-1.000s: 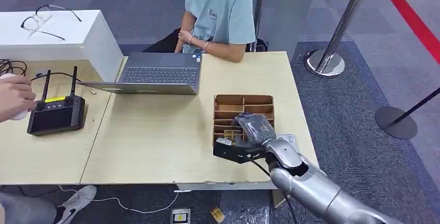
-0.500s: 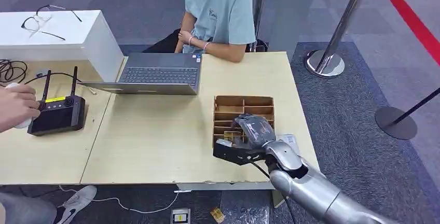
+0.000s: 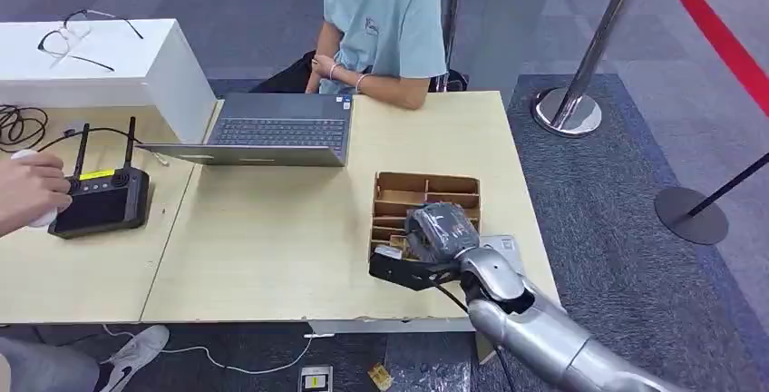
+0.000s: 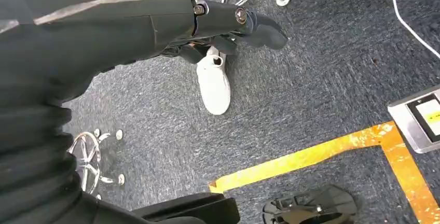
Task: Pass the card to the sensor for recognition and then transmit it.
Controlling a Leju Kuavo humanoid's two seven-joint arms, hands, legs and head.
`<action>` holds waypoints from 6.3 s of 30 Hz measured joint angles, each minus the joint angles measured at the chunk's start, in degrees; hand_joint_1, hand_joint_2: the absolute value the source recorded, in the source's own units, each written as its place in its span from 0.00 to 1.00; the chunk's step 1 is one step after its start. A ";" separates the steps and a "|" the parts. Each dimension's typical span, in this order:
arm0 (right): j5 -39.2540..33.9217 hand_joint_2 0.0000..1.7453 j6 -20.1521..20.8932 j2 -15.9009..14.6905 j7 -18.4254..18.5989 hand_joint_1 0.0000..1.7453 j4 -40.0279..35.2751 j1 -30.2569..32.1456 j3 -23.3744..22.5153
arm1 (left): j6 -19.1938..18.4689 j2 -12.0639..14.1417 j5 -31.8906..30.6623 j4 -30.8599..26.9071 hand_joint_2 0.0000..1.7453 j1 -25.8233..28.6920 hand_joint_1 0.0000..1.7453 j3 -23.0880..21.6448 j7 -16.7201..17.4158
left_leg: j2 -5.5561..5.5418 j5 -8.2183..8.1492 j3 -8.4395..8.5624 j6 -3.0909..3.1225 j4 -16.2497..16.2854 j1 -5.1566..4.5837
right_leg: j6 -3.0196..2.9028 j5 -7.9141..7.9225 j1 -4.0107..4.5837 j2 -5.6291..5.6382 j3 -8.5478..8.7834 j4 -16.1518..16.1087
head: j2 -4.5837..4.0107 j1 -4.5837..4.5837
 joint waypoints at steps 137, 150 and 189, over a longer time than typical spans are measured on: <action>2.12 1.00 11.98 -3.83 4.96 0.44 -13.22 0.48 0.68 | 0.83 -1.42 1.33 -0.02 1.00 0.12 0.00 0.63 -0.31 | -0.01 -0.03 -0.30 -0.03 0.00 -0.01 | 0.00 0.00 0.00 0.04 -0.25 0.00 | 0.00 0.00; 3.10 1.00 11.82 -4.68 6.05 0.43 -12.22 0.44 0.61 | 0.83 -1.42 1.40 -0.02 1.00 0.13 0.00 0.63 -0.64 | 0.00 -0.03 -0.31 -0.03 0.00 -0.01 | 0.00 0.00 0.00 0.04 -0.27 0.00 | 0.00 -0.02; 1.77 1.00 8.89 -6.16 6.34 1.00 -12.39 2.73 0.20 | 1.31 -1.44 1.99 -0.02 1.00 0.15 0.00 0.63 -0.79 | 0.00 -0.03 -0.28 -0.03 0.01 -0.01 | 0.00 0.00 -0.01 0.04 -0.26 0.00 | 0.00 0.00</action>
